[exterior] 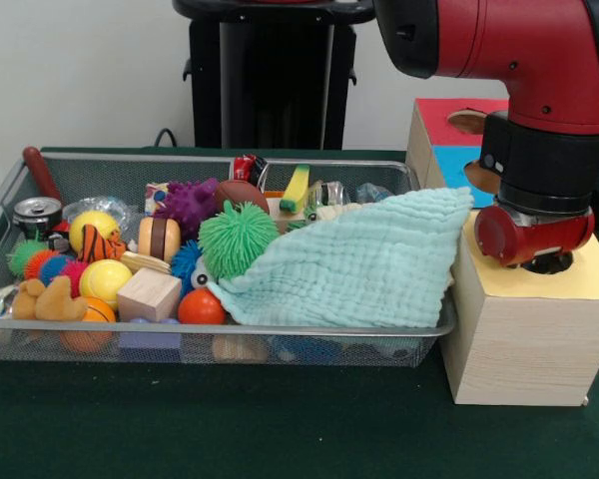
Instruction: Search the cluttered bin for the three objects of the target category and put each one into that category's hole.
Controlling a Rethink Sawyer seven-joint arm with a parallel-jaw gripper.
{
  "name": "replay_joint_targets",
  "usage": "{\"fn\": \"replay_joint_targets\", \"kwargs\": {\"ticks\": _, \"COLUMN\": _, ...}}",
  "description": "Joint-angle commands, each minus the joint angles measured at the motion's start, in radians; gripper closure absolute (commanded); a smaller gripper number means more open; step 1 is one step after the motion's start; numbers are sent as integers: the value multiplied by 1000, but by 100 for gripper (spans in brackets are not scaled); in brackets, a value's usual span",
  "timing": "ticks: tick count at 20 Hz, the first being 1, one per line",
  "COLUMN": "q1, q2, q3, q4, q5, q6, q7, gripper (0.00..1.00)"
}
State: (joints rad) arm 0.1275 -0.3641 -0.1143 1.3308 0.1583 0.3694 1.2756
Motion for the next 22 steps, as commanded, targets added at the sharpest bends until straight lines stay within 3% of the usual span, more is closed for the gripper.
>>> {"fn": "replay_joint_targets", "kwargs": {"ticks": 1, "q1": -25, "q2": 142, "q3": 99, "q4": 77, "q5": -76, "q6": -42, "q7": 110, "gripper": 100}}
{"fn": "replay_joint_targets", "kwargs": {"ticks": 12, "q1": 4, "q2": 171, "q3": 51, "q4": 50, "q5": -86, "q6": 27, "q7": 100, "gripper": 100}}
{"fn": "replay_joint_targets", "kwargs": {"ticks": 22, "q1": -9, "q2": 170, "q3": 66, "q4": 52, "q5": -85, "q6": 72, "q7": 74, "gripper": 100}}
